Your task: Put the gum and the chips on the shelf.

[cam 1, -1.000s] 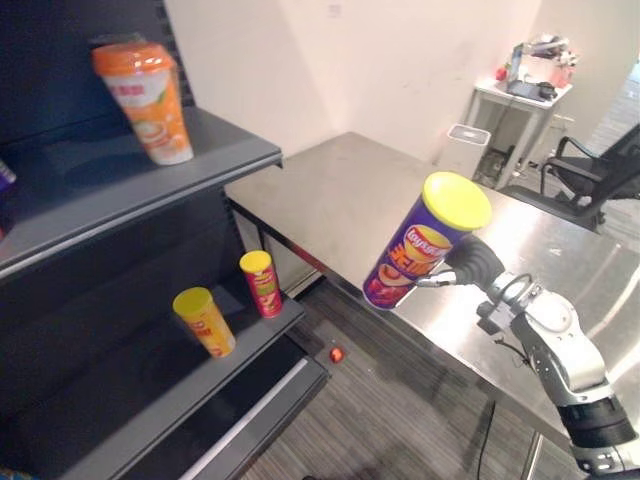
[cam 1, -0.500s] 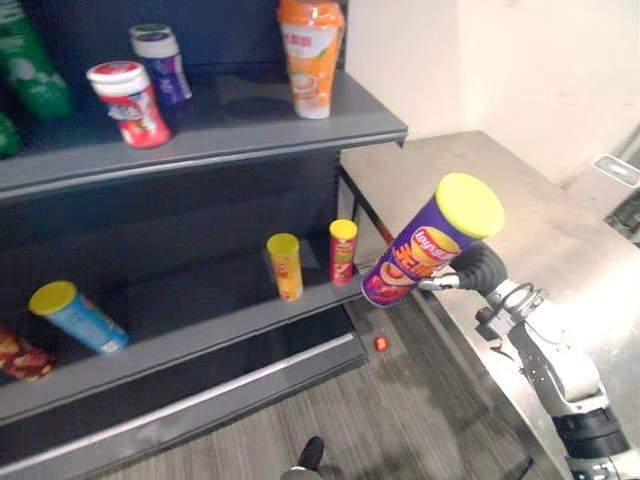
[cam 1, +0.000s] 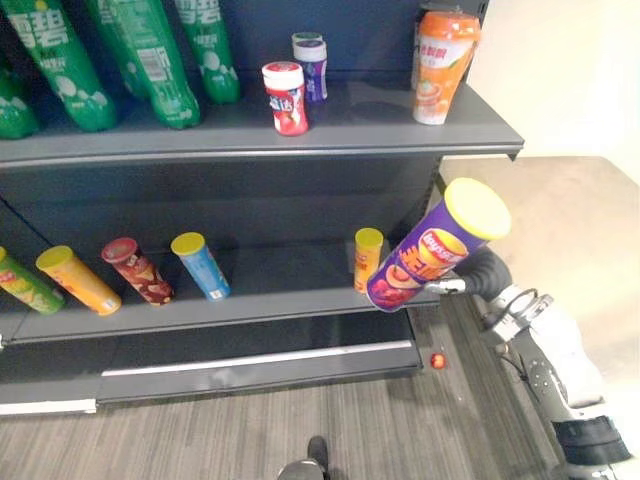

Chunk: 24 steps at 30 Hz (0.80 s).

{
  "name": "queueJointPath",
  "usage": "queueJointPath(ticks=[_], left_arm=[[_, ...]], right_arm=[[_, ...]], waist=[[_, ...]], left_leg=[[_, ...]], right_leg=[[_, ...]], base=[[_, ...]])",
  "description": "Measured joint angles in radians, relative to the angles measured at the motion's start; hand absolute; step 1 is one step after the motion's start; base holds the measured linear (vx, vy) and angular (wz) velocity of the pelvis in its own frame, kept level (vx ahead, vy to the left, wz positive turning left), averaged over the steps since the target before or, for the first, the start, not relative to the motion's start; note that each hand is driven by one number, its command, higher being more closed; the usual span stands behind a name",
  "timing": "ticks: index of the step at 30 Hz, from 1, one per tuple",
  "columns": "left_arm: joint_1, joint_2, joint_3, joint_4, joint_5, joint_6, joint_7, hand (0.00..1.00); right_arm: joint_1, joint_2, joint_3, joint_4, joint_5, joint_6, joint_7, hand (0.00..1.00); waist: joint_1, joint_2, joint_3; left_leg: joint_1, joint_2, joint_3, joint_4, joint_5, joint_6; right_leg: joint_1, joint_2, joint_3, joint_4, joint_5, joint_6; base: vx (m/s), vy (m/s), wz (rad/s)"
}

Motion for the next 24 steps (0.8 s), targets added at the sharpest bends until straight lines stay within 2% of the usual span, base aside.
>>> queueJointPath(ticks=[1, 5, 9, 10, 12, 13, 14, 15, 16, 17, 18, 19, 22, 24], left_arm=[[-0.001, 0.001, -0.003, -0.001, 0.005, 0.0, 0.001, 0.0], [-0.009, 0.007, -0.013, 0.001, 0.006, 0.001, -0.006, 0.0], [-0.009, 0.024, -0.074, 0.001, 0.004, 0.002, -0.012, 0.0], [-0.01, 0.033, -0.103, 0.001, 0.003, 0.002, -0.022, 0.0], [-0.008, 0.038, -0.131, 0.006, 0.003, 0.001, -0.038, 0.0], [-0.012, 0.039, -0.139, 0.009, 0.003, 0.001, -0.047, 0.0], [-0.029, 0.065, -0.139, 0.021, 0.001, 0.001, -0.056, 0.0], [-0.032, 0.082, -0.139, 0.025, -0.003, 0.003, -0.057, 0.0], [-0.02, 0.071, -0.139, 0.03, -0.007, 0.002, -0.057, 0.0], [-0.027, 0.091, -0.138, 0.037, -0.008, 0.003, -0.053, 0.0], [-0.033, 0.095, -0.139, 0.037, -0.008, 0.004, -0.052, 0.0], [-0.055, 0.097, -0.139, 0.036, -0.01, 0.003, -0.053, 0.0], [-0.094, 0.089, -0.14, 0.034, -0.015, 0.003, -0.054, 0.0], [-0.098, 0.081, -0.14, 0.032, -0.015, 0.005, -0.054, 0.0]], right_arm=[[0.022, 0.005, -0.007, 0.0, 0.0, 0.0, -0.008, 1.0], [0.039, 0.007, -0.017, 0.0, -0.003, 0.0, -0.011, 1.0], [0.06, 0.008, -0.021, 0.0, -0.009, -0.006, -0.01, 1.0], [0.072, 0.008, -0.024, 0.0, -0.013, -0.009, -0.009, 1.0], [0.095, 0.001, -0.027, 0.0, -0.034, -0.016, -0.007, 1.0], [0.098, -0.007, -0.026, 0.0, -0.04, -0.019, -0.006, 1.0], [0.1, 0.005, -0.017, 0.002, -0.039, -0.033, -0.008, 1.0], [0.098, 0.005, -0.014, -0.007, -0.038, -0.039, -0.008, 1.0], [0.093, -0.032, -0.013, -0.04, -0.037, -0.05, -0.007, 1.0], [0.093, -0.007, 0.017, -0.032, -0.037, -0.056, -0.009, 1.0], [0.093, -0.003, 0.03, -0.033, -0.038, -0.056, -0.007, 1.0], [0.09, 0.0, 0.046, -0.032, -0.038, -0.059, -0.008, 1.0], [0.083, 0.005, 0.059, -0.02, -0.039, -0.061, -0.009, 1.0], [0.079, 0.006, 0.072, 0.01, -0.039, -0.076, -0.011, 1.0]], waist=[[-0.023, -0.008, -0.01], [-0.03, -0.015, -0.009], [-0.026, -0.019, -0.007], [-0.026, -0.019, -0.006], [-0.023, -0.005, -0.008], [-0.03, 0.005, -0.009], [-0.042, -0.052, -0.009], [-0.042, -0.057, -0.011], [-0.034, -0.004, -0.003], [-0.024, -0.021, -0.012], [-0.027, -0.027, -0.016], [-0.03, -0.026, -0.016], [-0.029, -0.024, -0.015], [-0.029, -0.024, -0.014]], left_leg=[[0.02, -0.03, -0.015, -0.049, 0.028, 0.002], [0.115, -0.084, -0.031, -0.238, 0.11, -0.006], [0.139, -0.105, -0.033, -0.245, 0.108, -0.009], [0.152, -0.111, -0.035, -0.245, 0.1, 0.0], [0.157, -0.106, -0.038, -0.245, 0.089, 0.0], [0.158, -0.097, -0.031, -0.245, 0.057, -0.042], [0.143, -0.12, 0.003, -0.128, 0.036, -0.022], [0.088, -0.114, 0.014, 0.051, -0.024, 0.036], [0.046, -0.046, -0.015, 0.148, -0.187, 0.011], [0.06, -0.06, -0.013, 0.114, -0.174, 0.001], [0.065, -0.059, -0.018, 0.084, -0.156, 0.004], [0.062, -0.051, -0.042, 0.033, -0.119, 0.008], [0.06, -0.044, -0.093, -0.055, -0.053, 0.011], [0.062, -0.045, -0.12, -0.072, -0.038, -0.001]], right_leg=[[-0.001, -0.023, 0.003, 0.008, -0.002, 0.003], [0.008, -0.061, 0.022, 0.006, 0.005, 0.017], [0.011, -0.088, 0.061, 0.05, 0.013, 0.028], [-0.001, -0.102, 0.079, 0.106, 0.016, 0.023], [-0.063, -0.117, 0.109, 0.252, 0.045, -0.027], [-0.109, -0.122, 0.111, 0.34, 0.091, -0.102], [-0.154, -0.186, 0.126, 0.393, 0.124, -0.141], [-0.163, -0.193, 0.131, 0.432, 0.119, -0.135], [-0.18, -0.142, 0.138, 0.46, 0.128, -0.123], [-0.2, -0.128, 0.222, 0.445, 0.113, -0.106], [-0.201, -0.11, 0.242, 0.41, 0.113, -0.104], [-0.194, -0.064, 0.248, 0.322, 0.112, -0.101], [-0.184, 0.023, 0.253, 0.119, 0.1, -0.074], [-0.181, 0.057, 0.279, 0.021, 0.116, -0.05]], base=[[0.1, 0.041, 0.37], [0.07, 0.086, 0.22], [0.03, 0.067, 0.07], [0.01, 0.086, 0.1], [0.0, 0.074, 0.15], [0.11, 0.125, 0.21], [0.11, 0.11, 0.23], [0.3, 0.085, 0.15], [0.21, 0.027, -0.03], [0.24, 0.019, -0.04], [0.08, 0.026, 0.05], [0.05, -0.01, 0.22], [-0.01, -0.029, 0.39], [0.0, -0.08, 0.48]])
